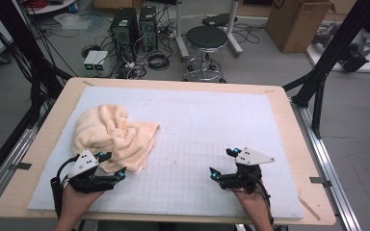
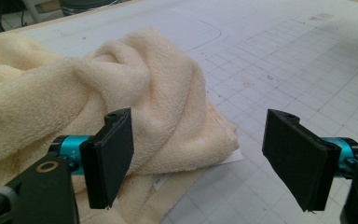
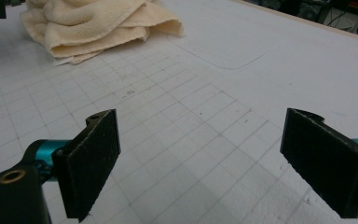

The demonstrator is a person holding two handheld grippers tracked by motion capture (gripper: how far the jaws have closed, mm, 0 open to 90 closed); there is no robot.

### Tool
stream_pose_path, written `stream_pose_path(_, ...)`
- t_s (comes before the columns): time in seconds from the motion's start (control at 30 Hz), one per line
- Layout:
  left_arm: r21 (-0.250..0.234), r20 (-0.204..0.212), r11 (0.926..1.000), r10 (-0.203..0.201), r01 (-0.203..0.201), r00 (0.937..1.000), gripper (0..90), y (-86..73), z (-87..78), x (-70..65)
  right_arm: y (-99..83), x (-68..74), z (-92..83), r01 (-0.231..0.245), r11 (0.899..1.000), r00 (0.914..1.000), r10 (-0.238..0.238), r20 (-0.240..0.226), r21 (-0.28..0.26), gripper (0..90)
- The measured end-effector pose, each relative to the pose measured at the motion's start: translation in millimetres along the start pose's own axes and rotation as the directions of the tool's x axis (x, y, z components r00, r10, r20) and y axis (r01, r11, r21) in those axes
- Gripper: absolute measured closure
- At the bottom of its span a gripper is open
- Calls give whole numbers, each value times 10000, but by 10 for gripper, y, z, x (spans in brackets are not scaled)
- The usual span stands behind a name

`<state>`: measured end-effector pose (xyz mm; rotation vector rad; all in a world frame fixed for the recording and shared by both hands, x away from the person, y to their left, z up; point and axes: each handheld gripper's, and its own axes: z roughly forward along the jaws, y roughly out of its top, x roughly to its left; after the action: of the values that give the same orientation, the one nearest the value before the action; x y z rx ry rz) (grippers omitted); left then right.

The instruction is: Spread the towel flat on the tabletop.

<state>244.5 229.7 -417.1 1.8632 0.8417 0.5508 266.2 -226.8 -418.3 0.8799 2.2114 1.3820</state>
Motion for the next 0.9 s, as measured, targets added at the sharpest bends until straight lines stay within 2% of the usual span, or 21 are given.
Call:
stream_pose_path(0.67, -82, -18, 9999, 65, -66, 10000, 257, 0, -18, -21, -2, 30, -34, 8, 10000, 10000, -7, 12, -35, 113)
stream_pose_path(0.9, -147, 222, 9999, 50, -47, 9997, 253, 28, -68, -8, -2, 18, -32, -36, 10000, 10000, 36, 73, -76, 112)
